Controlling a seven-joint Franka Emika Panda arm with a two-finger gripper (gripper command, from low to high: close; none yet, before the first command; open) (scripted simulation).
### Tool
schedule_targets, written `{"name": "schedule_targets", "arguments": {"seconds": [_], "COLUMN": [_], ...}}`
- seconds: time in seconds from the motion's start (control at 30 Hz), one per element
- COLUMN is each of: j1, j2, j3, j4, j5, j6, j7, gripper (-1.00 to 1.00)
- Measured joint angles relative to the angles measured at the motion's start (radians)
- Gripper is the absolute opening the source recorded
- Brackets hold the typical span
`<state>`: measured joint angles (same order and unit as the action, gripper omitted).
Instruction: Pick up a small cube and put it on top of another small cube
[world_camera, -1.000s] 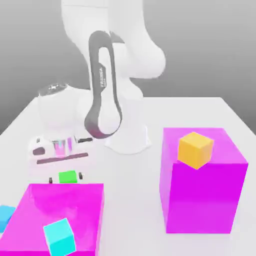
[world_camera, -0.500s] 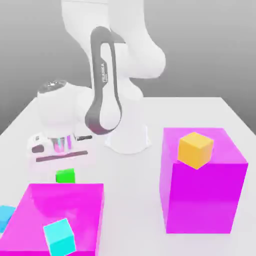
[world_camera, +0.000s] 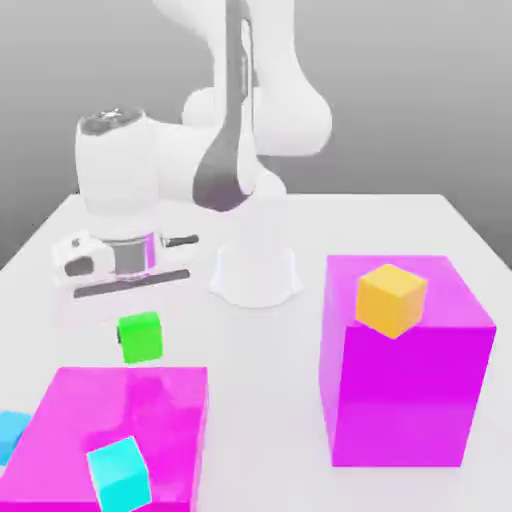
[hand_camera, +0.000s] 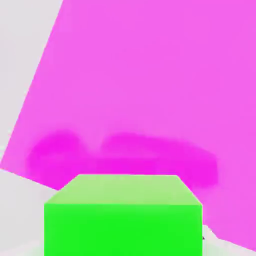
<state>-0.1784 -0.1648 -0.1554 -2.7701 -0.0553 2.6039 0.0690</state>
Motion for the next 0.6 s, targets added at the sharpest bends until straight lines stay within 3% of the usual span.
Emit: {"name": "schedule_targets", "arguments": {"seconds": [0.43, 0.57, 0.6], "j1": [0.290, 0.307, 0.307], "j2": [-0.169, -0.131, -0.121], "j3": [0.314, 0.344, 0.347], "j4": [0.401, 0.343, 0.327], "j5": [0.120, 0.126, 0.126], "j6": [-0.566, -0.470, -0.444], "j7": [0.216, 0.234, 0.234], "gripper": [-1.00, -1.00, 1.00]}}
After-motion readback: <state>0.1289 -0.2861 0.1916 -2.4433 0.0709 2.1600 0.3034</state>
